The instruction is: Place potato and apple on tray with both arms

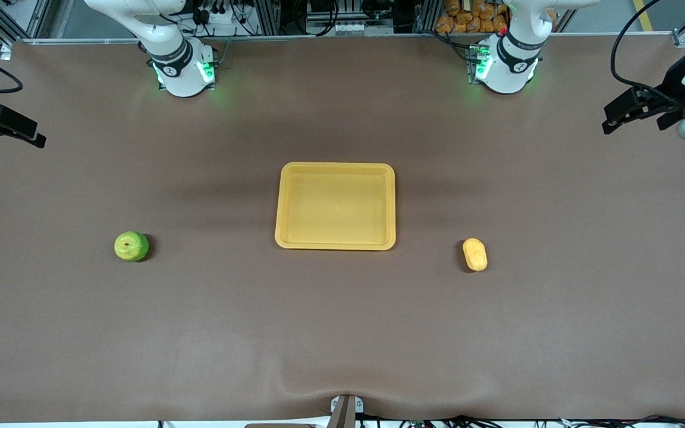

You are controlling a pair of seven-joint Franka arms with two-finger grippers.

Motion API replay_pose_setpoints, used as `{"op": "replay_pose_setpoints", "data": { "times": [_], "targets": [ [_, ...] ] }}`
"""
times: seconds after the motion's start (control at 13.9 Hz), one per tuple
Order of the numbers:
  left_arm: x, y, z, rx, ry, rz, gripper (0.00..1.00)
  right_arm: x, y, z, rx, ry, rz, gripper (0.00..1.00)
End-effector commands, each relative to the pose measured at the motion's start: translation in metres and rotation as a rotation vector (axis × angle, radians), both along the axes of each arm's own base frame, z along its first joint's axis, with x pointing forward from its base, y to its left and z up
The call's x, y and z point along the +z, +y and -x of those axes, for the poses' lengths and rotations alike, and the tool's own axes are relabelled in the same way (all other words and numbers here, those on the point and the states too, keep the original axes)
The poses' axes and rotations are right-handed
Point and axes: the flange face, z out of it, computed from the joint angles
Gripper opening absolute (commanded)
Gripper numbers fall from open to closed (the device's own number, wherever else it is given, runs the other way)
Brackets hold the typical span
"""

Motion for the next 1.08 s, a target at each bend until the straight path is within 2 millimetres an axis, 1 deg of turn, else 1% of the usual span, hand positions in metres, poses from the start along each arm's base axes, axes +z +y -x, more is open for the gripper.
{"op": "replay_pose_setpoints", "data": {
  "times": [0.0,0.14,0.29,1.0],
  "targets": [
    [0.0041,0.0012,0.0022,-0.021,0.013,0.018,1.0,0.0036,-0.0017,0.0003,-0.002,-0.004,0.006,1.0],
    [0.0039,0.0037,0.0025,-0.015,0.021,0.018,1.0,0.0036,-0.0017,0.0003,-0.003,-0.004,0.006,1.0],
    [0.0108,0.006,0.0015,-0.001,0.006,0.021,1.0,0.0036,-0.0017,0.0003,-0.002,-0.004,0.006,1.0],
    [0.0027,0.0029,0.0018,-0.012,0.032,0.025,1.0,0.0027,-0.0015,0.0,-0.003,-0.001,0.004,1.0]
  ]
}}
